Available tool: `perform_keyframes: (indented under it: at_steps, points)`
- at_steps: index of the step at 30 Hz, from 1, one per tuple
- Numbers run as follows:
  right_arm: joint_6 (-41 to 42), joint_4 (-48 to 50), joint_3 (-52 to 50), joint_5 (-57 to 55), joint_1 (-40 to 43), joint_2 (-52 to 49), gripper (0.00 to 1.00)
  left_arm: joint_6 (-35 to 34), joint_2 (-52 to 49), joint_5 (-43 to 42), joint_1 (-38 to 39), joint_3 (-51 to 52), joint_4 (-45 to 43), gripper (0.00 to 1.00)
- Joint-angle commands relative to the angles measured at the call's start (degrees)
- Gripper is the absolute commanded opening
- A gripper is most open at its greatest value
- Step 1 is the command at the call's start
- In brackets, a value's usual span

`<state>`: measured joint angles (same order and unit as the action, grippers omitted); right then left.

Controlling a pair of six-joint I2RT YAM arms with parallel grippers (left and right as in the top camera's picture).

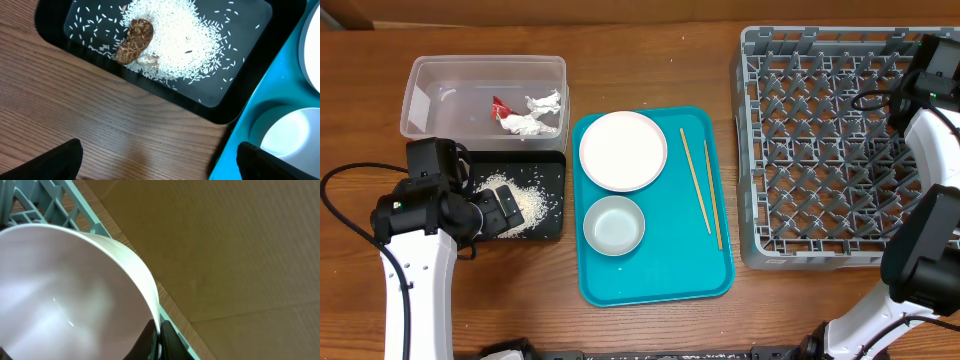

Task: Sort waste into correct bins and load items into the dishwasher
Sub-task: 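Lift the pink bowl into the dish rack and release it, then reach the right gripper to the grey bowl and grasp its rim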

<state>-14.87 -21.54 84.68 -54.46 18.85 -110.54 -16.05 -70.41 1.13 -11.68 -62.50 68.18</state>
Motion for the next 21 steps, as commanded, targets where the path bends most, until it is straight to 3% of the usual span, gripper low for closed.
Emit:
perform_keyframes:
  at_steps: [1, 10, 18, 19, 21]
  points:
    - [5.8, -4.5, 0.8, 0.6, -1.6, -0.3, 0.04, 0.6, -0.1, 0.2, -0.3, -0.3, 0.1, 1.0]
    - [17.8, -17.0, 0.8, 0.5, -5.1, -0.3, 0.04, 0.6, -0.1, 0.2, -0.3, -0.3, 0.1, 1.0]
    - [20.9, -20.9, 0.8, 0.8, -8.0, 1.6, 0.04, 0.6, -0.1, 0.2, -0.3, -0.3, 0.2, 1.0]
    - [21.1, -21.1, 0.9, 1.3, -8.3, 2.4, 0.05, 0.6, -0.1, 0.2, -0.3, -0.3, 0.1, 1.0]
    - [21.1, -21.1, 0.9, 3.4, -8.7, 4.5, 0.17, 0.6, -0.1, 0.2, -0.3, -0.3, 0.1, 1.0]
